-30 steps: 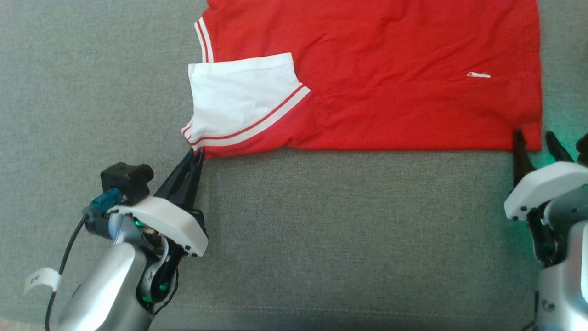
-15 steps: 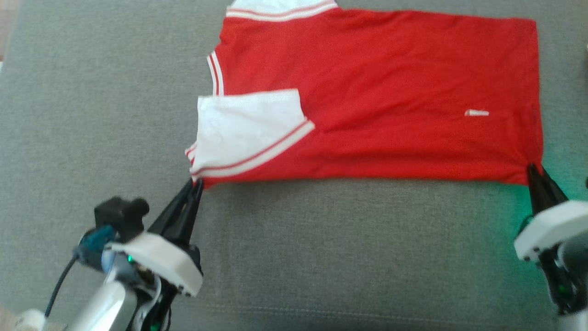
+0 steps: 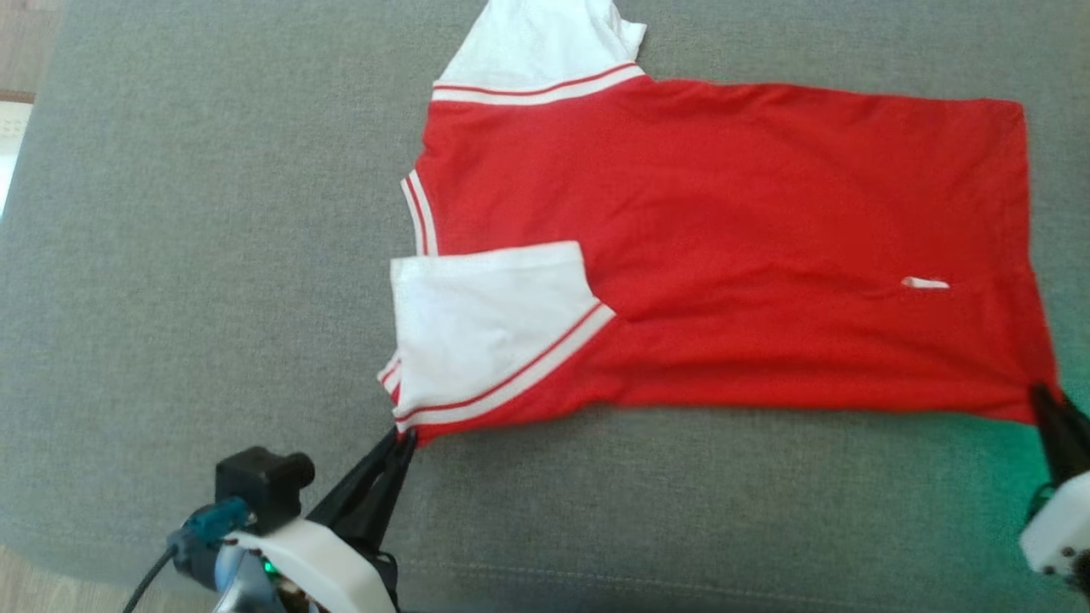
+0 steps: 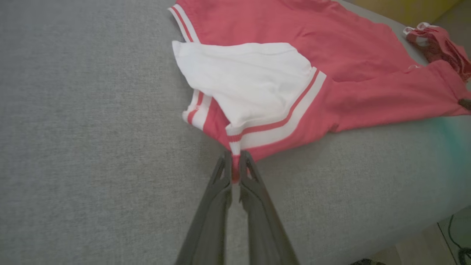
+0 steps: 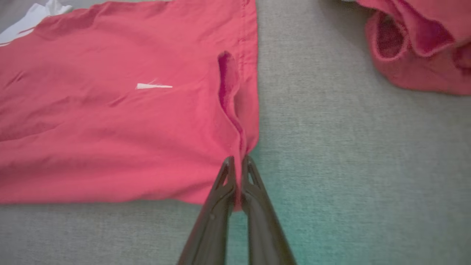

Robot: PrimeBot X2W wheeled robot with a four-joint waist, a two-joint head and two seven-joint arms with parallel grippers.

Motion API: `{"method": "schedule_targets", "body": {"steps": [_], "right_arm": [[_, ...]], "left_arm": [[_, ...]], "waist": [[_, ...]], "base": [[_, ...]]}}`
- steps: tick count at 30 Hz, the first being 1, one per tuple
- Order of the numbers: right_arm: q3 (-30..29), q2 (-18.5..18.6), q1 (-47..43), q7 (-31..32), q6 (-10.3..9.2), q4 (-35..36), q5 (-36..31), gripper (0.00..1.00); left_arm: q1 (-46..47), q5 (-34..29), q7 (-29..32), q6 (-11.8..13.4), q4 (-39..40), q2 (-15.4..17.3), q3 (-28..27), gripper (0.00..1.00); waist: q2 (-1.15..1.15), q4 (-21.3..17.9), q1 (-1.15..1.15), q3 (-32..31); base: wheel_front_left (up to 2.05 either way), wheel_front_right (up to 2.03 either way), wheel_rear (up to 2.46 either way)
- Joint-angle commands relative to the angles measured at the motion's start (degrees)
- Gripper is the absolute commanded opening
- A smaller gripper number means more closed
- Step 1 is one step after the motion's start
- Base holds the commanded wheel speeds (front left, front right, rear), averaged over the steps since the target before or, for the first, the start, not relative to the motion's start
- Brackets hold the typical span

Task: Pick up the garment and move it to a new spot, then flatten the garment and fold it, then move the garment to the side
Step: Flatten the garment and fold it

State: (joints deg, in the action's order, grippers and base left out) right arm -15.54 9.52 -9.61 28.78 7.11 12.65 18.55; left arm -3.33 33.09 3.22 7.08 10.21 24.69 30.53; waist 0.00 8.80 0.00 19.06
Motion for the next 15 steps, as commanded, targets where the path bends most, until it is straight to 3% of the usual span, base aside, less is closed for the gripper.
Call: {"method": "schedule_targets", "body": {"steps": [1,15], "right_arm": [[0.05,2.02,-0.27,0.23,0.37,2.15,-0.68,0.0],[-2.89,0.51,-2.87,0.12,0.37,1.93,-2.05,0.0]], "left_arm": [[0.96,-0.07,-0.05,0.27,2.09,1.42,-2.03,0.0],[2.33,-1.4,0.55,0.46,1.29,2.97,-1.88,0.0]], "waist": [[0.0,0.12,0.0,0.08],[0.0,0.61,0.0,0.71]], "base": [[0.0,0.0,0.0],[0.0,0.0,0.0]]}}
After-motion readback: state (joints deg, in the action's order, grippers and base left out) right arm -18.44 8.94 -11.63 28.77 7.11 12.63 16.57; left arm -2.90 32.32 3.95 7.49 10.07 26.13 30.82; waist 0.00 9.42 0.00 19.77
